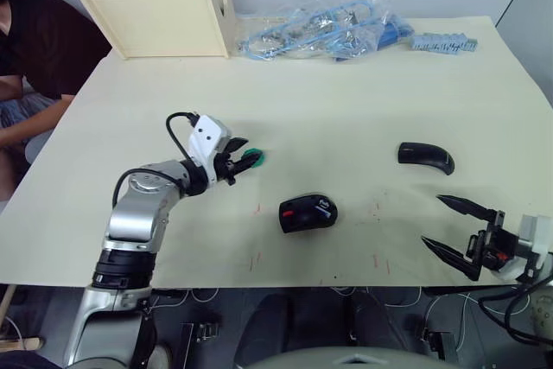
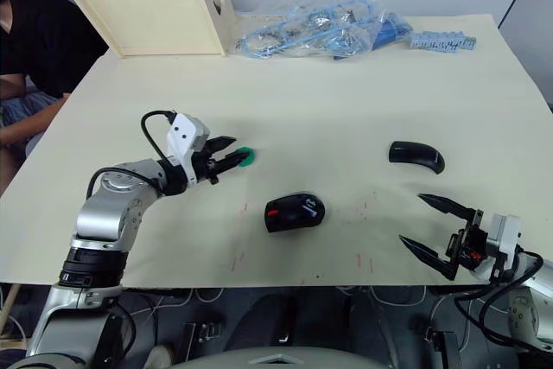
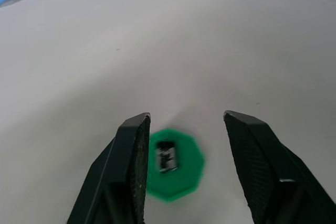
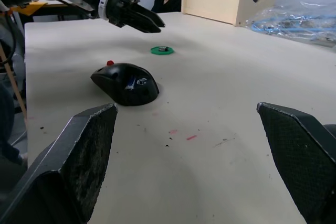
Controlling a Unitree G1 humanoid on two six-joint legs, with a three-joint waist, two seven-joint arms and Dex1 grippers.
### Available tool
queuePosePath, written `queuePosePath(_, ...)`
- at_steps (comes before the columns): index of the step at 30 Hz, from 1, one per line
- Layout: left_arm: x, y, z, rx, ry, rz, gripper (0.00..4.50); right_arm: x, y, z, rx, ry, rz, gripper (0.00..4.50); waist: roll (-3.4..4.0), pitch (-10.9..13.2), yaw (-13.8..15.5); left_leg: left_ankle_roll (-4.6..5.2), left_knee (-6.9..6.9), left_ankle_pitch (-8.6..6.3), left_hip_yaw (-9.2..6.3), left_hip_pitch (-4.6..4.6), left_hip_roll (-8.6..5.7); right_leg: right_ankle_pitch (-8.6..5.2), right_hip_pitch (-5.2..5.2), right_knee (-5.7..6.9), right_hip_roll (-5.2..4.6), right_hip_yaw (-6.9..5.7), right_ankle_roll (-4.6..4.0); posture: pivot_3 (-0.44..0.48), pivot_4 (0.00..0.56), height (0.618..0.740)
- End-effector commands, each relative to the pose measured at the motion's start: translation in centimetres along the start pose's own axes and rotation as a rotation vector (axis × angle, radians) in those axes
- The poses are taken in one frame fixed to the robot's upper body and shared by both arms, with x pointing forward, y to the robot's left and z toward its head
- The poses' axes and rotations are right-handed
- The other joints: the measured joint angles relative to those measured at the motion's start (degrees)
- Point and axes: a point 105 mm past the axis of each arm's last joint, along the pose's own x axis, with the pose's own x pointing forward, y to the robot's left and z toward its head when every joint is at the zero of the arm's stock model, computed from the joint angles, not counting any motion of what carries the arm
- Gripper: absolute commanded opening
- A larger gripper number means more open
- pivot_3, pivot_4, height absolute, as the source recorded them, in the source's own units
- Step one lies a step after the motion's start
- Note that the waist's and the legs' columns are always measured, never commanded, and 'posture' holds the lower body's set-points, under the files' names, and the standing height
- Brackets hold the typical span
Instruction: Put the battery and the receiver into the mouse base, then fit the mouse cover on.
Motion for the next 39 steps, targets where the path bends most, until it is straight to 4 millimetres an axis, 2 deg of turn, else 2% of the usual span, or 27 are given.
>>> queuePosePath(1,-0.4,0.1,0.4,-0.002,-0.012,0.044,2.33,-0.1,-0.2,1.2,-0.03,-0.017,0.006,4.5,0.0,0.0,-0.1,0.0,0.0,0.0,0.0,0.01,0.0,0.0,0.0,0.01,0.0,0.01,0.0,0.0,0.15,0.74)
queuePosePath(9,-0.4,-0.2,-0.6,-0.025,0.004,0.063,2.33,-0.3,-0.4,1.5,-0.027,-0.008,0.015,4.5,0.0,0.0,0.0,0.0,0.0,0.0,0.0,0.01,0.0,0.0,0.0,0.0,0.0,0.01,0.0,0.0,0.15,0.74)
queuePosePath(15,-0.2,0.6,-1.2,-0.053,0.025,0.089,2.33,-0.4,-0.4,1.6,-0.029,-0.003,0.015,4.5,0.0,0.0,0.0,-0.01,0.0,0.0,0.0,0.01,0.0,0.0,0.0,0.0,0.0,0.01,0.0,0.0,0.15,0.74)
queuePosePath(31,0.6,0.3,-1.1,-0.101,0.015,0.099,2.33,-0.1,-0.3,2.2,-0.035,0.011,0.01,4.5,0.0,0.0,0.0,-0.02,0.0,0.01,0.0,0.0,-0.01,0.0,0.0,0.0,-0.01,0.01,0.0,0.0,0.15,0.74)
queuePosePath(34,0.6,0.3,-1.0,-0.104,0.011,0.104,1.64,-0.1,-0.3,2.2,-0.031,0.013,0.01,4.5,0.0,0.0,0.1,-0.02,0.0,0.01,0.0,0.0,-0.01,0.0,0.0,0.0,-0.01,0.01,0.0,0.0,0.15,0.74)
queuePosePath(35,0.6,0.4,-1.1,-0.096,0.017,0.11,1.25,-0.1,-0.3,2.2,-0.03,0.013,0.011,4.5,0.0,0.0,0.0,-0.02,0.0,0.01,0.0,0.0,-0.01,0.0,0.0,0.0,-0.01,0.01,0.0,0.0,0.15,0.74)
queuePosePath(39,0.6,0.4,-1.2,-0.101,0.02,0.119,1.25,-0.1,-0.3,2.2,-0.028,0.015,0.014,4.5,0.0,0.0,0.0,-0.02,0.0,0.01,0.0,0.0,-0.01,0.0,0.0,0.0,-0.01,0.01,0.0,0.0,0.15,0.74)
